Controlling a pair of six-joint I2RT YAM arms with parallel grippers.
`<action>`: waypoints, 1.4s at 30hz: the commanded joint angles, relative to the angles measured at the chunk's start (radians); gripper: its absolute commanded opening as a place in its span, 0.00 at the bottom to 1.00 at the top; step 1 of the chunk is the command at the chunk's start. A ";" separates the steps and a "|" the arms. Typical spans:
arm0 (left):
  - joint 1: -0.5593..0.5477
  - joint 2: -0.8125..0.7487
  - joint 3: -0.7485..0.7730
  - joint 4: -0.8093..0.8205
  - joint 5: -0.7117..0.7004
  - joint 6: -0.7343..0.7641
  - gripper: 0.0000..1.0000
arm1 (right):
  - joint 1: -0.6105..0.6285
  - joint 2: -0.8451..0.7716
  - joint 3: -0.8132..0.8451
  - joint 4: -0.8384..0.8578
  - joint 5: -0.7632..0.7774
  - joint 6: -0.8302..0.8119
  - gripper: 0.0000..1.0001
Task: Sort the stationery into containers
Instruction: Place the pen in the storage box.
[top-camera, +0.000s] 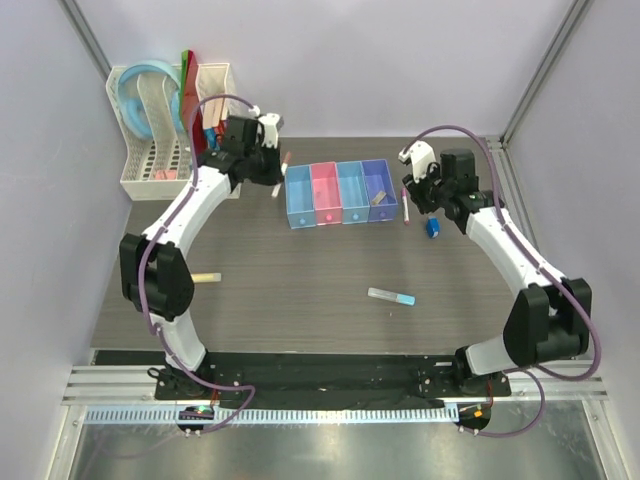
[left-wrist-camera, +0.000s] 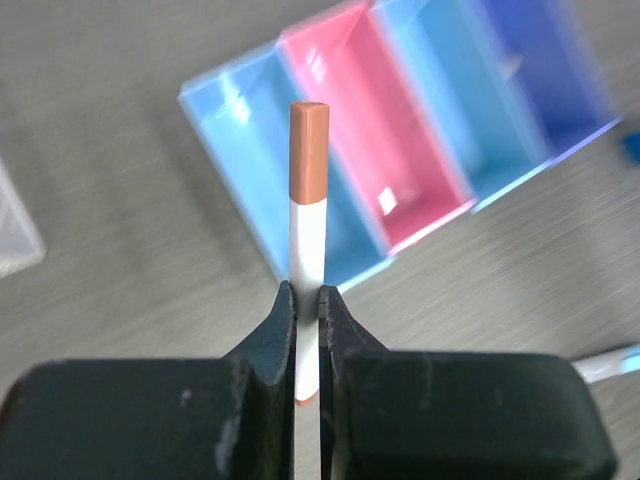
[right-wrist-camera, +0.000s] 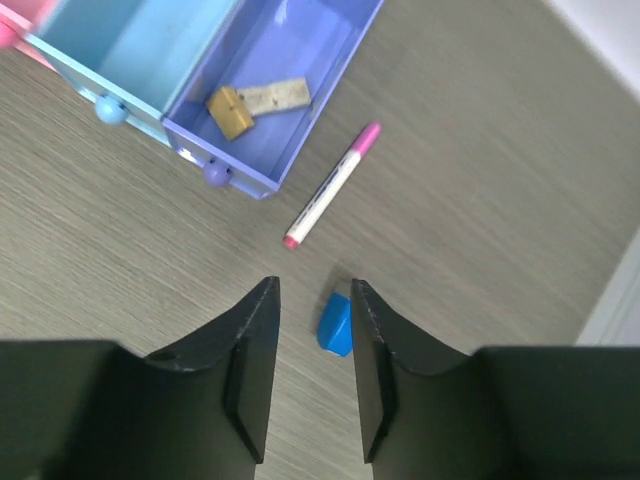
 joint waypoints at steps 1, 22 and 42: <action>-0.003 0.038 0.091 0.179 0.142 -0.197 0.00 | 0.005 0.085 0.007 0.083 0.057 0.108 0.42; 0.001 0.410 0.309 0.219 0.070 -0.327 0.00 | 0.040 0.304 0.051 0.283 0.204 0.287 0.47; 0.007 0.411 0.251 0.180 0.066 -0.295 0.06 | 0.049 0.588 0.172 0.309 0.287 0.363 0.42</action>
